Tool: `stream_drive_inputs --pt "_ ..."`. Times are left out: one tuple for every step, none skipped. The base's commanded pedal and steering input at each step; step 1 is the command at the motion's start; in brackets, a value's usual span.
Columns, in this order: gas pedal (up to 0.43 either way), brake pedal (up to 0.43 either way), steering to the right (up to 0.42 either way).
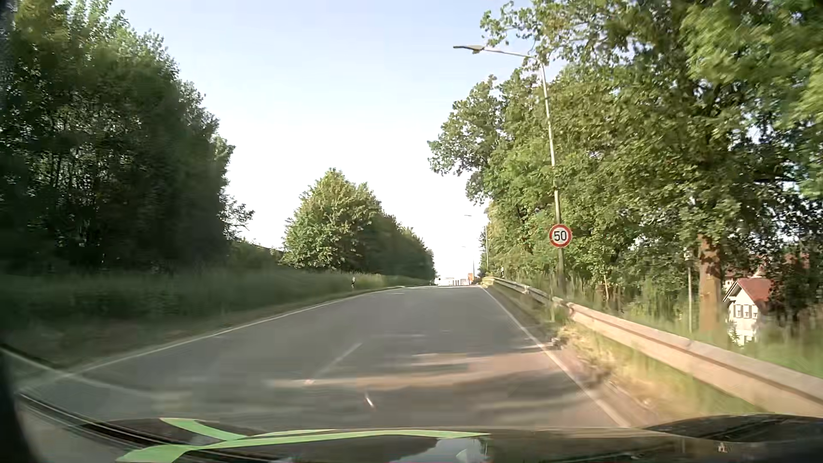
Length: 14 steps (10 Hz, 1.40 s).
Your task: Follow the waypoints while adhering to traffic rules and regulations
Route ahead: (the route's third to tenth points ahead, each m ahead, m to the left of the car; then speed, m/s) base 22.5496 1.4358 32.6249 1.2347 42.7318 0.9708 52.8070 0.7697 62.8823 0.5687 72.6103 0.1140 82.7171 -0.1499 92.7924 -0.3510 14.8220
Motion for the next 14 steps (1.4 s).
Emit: stream_drive_inputs --pt "0.000 0.000 0.003" --pt "0.000 0.000 0.003" --pt "0.000 0.000 0.005" --pt "0.000 0.000 0.008" --pt "0.000 0.000 0.011" --pt "0.020 0.000 0.012" --pt "0.028 0.000 0.012" --pt "0.047 0.000 0.012" --pt "0.067 0.000 0.012" --pt "0.110 0.000 0.012" --pt "0.150 0.000 0.012" --pt "0.157 0.000 0.011" --pt "0.169 0.000 0.006" --pt "0.177 0.000 0.003"
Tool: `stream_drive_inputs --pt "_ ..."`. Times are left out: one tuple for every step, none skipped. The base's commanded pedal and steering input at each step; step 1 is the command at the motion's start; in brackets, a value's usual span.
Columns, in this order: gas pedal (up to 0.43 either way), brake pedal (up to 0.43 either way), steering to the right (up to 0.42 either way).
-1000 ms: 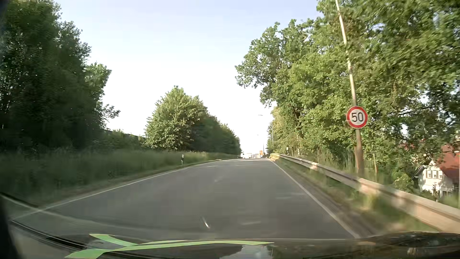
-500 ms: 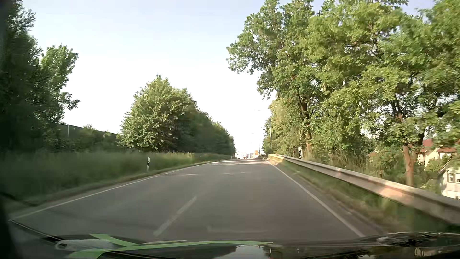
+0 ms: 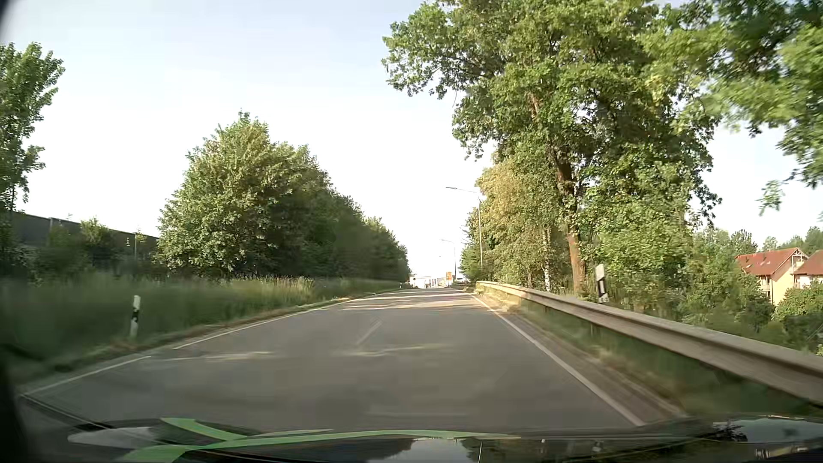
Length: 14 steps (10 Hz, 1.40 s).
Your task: Follow the waypoints while adhering to traffic rules and regulations
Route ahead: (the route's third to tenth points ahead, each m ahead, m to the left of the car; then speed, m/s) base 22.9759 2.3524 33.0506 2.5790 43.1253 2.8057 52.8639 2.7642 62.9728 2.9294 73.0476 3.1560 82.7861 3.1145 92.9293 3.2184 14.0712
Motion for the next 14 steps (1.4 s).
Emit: stream_drive_inputs --pt "0.177 0.000 0.003" --pt "0.177 0.000 0.003" --pt "0.177 0.000 0.003" --pt "0.169 0.000 0.002" --pt "0.169 0.000 0.002" --pt "0.157 0.000 0.000" --pt "0.157 0.000 0.000" --pt "0.138 0.000 0.000" --pt "0.138 0.000 -0.002" --pt "0.138 0.000 -0.002" --pt "0.138 0.000 -0.004" --pt "0.138 0.000 -0.006" --pt "0.138 0.000 -0.008" --pt "0.138 0.000 -0.008"
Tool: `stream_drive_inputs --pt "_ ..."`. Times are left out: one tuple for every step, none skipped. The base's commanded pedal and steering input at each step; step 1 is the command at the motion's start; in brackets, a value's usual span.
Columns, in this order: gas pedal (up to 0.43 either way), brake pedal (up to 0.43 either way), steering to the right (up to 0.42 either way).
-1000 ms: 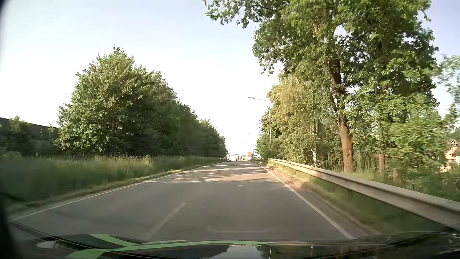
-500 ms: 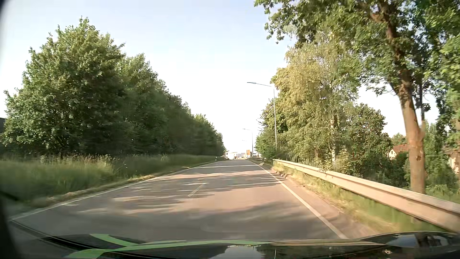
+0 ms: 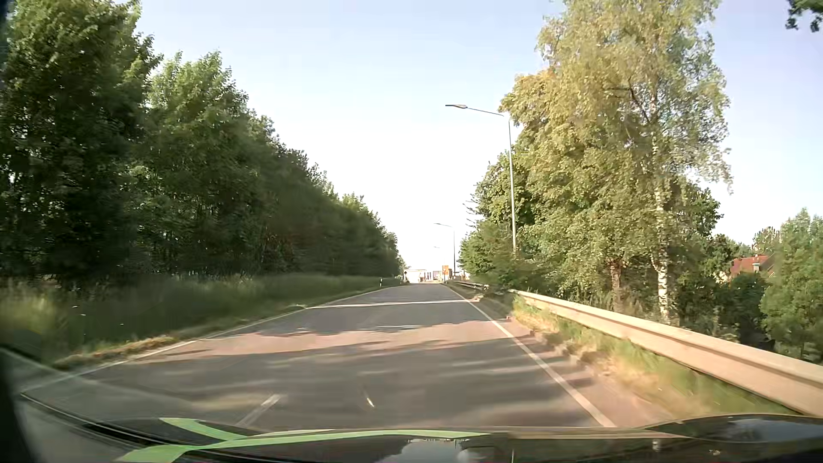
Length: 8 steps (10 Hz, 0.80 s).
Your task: Follow the waypoints while adhering to traffic rules and regulations
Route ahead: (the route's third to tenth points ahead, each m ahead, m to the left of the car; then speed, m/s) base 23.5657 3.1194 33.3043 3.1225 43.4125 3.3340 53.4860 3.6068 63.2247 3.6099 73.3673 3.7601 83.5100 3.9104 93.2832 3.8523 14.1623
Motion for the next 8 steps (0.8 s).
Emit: stream_drive_inputs --pt "0.138 0.000 -0.008" --pt "0.138 0.000 -0.008" --pt "0.138 0.000 -0.008" --pt "0.150 0.000 -0.008" --pt "0.150 0.000 -0.008" --pt "0.150 0.000 -0.008" --pt "0.150 0.000 -0.008" --pt "0.150 0.000 -0.007"
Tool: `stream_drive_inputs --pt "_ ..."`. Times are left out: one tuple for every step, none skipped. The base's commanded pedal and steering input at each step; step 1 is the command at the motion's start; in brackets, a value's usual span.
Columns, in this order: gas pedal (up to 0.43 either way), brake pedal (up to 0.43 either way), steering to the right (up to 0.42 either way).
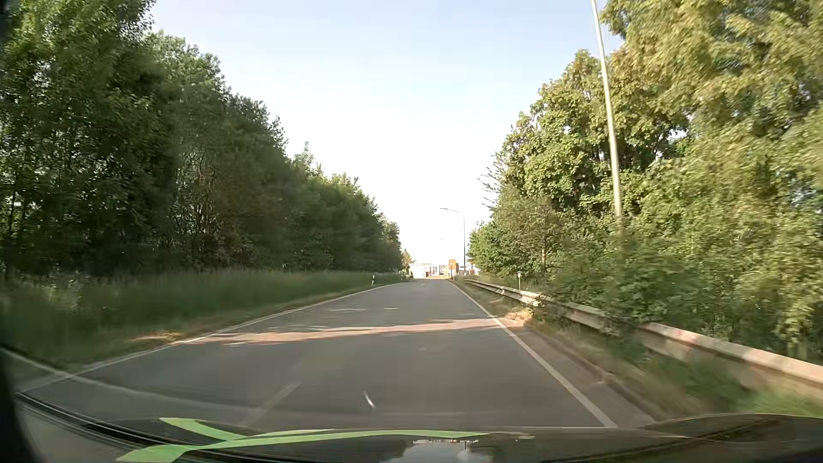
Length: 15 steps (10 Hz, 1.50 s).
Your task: Follow the waypoints while adhering to traffic rules and regulations
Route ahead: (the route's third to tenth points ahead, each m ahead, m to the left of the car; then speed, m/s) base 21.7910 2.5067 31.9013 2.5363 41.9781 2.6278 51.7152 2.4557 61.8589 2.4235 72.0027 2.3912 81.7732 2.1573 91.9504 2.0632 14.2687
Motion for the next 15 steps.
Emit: stream_drive_inputs --pt "0.150 0.000 -0.006" --pt "0.150 0.000 -0.004" --pt "0.150 0.000 -0.003" --pt "0.150 0.000 -0.003" --pt "0.157 0.000 -0.003" --pt "0.157 0.000 -0.004" --pt "0.169 0.000 -0.004" --pt "0.177 0.000 -0.004" --pt "0.189 0.000 -0.003" --pt "0.189 0.000 -0.004" --pt "0.209 0.000 -0.003" --pt "0.209 0.000 -0.004" --pt "0.209 0.000 -0.004" --pt "0.209 0.000 -0.004" --pt "0.209 0.000 -0.004"
